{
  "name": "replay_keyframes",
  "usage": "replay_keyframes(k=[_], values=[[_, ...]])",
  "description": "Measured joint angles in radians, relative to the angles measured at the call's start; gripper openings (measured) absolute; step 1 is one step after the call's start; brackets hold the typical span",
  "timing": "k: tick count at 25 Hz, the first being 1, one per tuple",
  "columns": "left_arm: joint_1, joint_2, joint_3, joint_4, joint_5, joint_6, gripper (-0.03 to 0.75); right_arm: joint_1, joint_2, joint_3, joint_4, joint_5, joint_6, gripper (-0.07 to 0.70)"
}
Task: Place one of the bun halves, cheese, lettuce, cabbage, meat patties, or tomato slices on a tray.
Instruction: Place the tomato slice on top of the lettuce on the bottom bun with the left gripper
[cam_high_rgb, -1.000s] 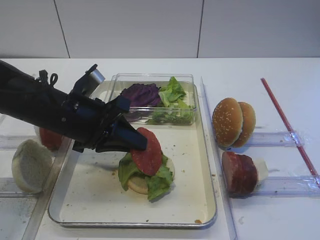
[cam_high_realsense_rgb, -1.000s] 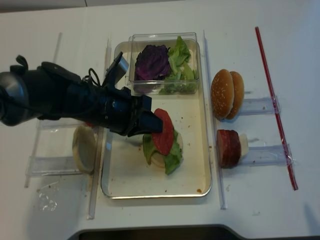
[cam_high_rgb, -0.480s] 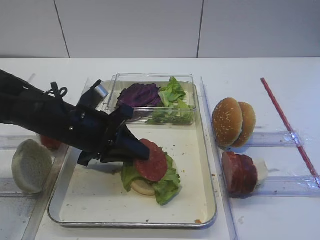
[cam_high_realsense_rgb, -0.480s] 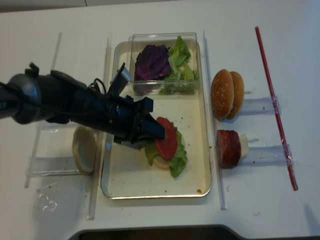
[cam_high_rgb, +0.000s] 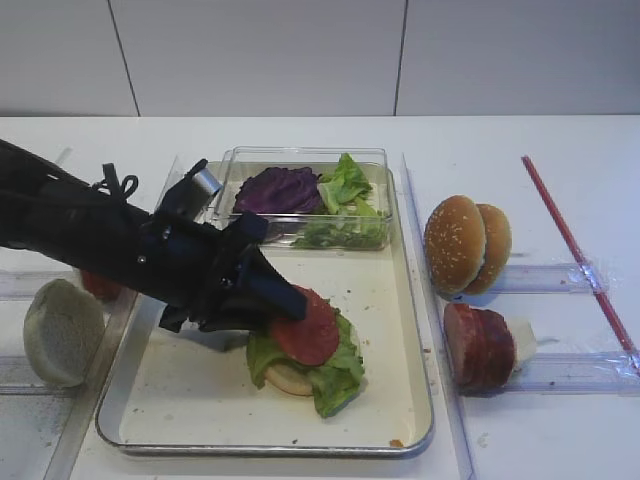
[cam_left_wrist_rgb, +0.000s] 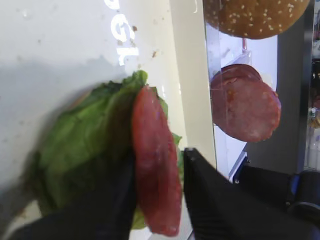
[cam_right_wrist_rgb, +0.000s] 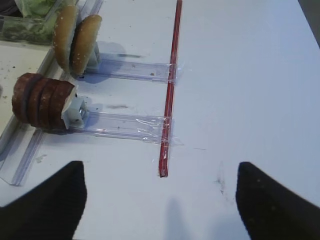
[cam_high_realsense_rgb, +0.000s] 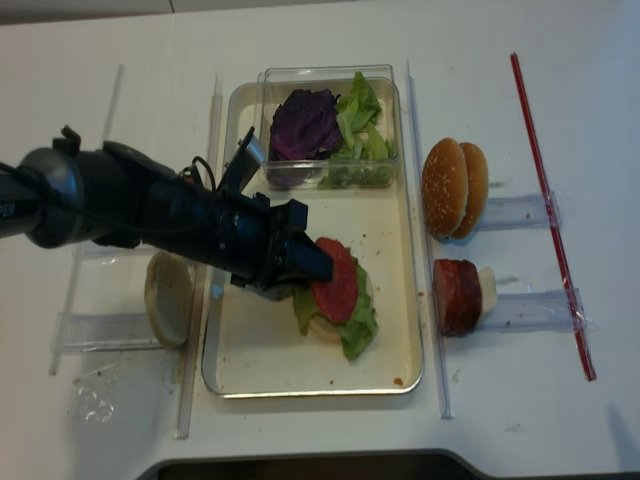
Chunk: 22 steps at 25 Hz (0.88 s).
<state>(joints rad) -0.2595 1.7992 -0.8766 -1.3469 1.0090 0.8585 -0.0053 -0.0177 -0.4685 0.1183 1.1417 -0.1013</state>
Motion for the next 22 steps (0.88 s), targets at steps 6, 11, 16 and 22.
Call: replay_keyframes(k=[6,11,16,22], values=[[0.000,0.002,0.000,-0.002,0.016,0.009,0.458,0.000,0.000,0.000,0.000,0.000,0.000,0.616],[0.000,0.002,0.000,-0.012,0.030,0.023,0.532,0.000,0.000,0.000,0.000,0.000,0.000,0.616],[0.000,-0.004,0.000,-0.012,0.024,0.029,0.538,0.000,0.000,0.000,0.000,0.000,0.000,0.616],[0.000,-0.004,-0.017,-0.010,0.011,0.047,0.538,0.000,0.000,0.000,0.000,0.000,0.000,0.616]])
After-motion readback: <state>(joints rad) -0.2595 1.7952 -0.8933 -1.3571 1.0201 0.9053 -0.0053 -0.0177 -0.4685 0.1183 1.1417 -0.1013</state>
